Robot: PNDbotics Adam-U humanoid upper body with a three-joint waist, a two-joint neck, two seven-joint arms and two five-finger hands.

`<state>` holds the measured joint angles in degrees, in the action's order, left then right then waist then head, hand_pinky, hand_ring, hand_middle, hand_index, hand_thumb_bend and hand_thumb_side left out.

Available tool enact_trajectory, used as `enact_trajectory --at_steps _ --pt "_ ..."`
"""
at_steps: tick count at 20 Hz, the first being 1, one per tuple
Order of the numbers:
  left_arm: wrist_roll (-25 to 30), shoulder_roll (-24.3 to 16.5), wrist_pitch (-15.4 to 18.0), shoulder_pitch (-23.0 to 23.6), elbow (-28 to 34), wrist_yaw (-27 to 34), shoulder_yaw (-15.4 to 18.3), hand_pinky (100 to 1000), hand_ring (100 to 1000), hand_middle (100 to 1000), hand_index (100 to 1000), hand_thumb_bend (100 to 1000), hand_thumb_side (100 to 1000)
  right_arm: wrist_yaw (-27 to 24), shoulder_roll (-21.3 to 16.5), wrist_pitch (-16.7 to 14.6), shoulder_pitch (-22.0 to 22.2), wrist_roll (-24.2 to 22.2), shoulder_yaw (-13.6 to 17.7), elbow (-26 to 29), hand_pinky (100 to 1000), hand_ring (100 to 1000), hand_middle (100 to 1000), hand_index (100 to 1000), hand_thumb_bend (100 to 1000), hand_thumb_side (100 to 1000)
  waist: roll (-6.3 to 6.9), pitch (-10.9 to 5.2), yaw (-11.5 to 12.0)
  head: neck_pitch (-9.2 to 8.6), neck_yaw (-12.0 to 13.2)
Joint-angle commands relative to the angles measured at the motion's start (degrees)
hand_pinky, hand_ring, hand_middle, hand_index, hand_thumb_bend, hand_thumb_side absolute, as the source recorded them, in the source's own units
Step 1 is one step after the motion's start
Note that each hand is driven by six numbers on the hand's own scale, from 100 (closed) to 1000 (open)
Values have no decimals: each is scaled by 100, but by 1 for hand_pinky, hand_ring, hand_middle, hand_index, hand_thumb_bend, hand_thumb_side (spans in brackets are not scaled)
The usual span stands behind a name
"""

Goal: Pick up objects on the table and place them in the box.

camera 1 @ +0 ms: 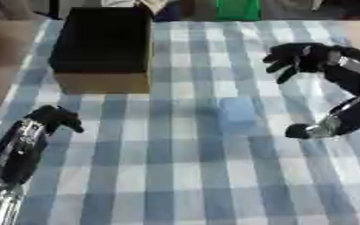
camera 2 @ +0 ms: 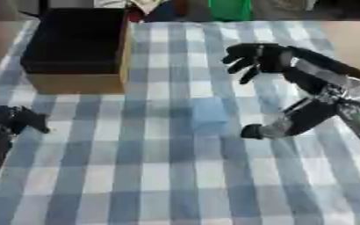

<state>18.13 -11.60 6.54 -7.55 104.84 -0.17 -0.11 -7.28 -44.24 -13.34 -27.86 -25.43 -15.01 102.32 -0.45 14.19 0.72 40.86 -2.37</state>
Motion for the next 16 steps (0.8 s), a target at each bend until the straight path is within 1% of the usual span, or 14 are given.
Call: enact_trajectory --at_steps 1,8,16 --pt "28 -90 9 -31 53 -3 -3 884 552 523 550 182 943 145 -42 -53 -170 -60 -20 -122 710 836 862 968 622 129 0 -74 7 23 -18" --pt "45 -86 3 -28 46 4 -15 884 551 523 550 183 943 482 93 -181 -482 -118 -154 -505 711 832 865 965 652 139 -11 -91 26 29 -36" --pt "51 -84 0 -22 42 10 -18 884 550 523 550 183 943 949 262 -311 -729 -135 -258 -945 711 827 867 961 687 158 -14 -103 38 39 -49"
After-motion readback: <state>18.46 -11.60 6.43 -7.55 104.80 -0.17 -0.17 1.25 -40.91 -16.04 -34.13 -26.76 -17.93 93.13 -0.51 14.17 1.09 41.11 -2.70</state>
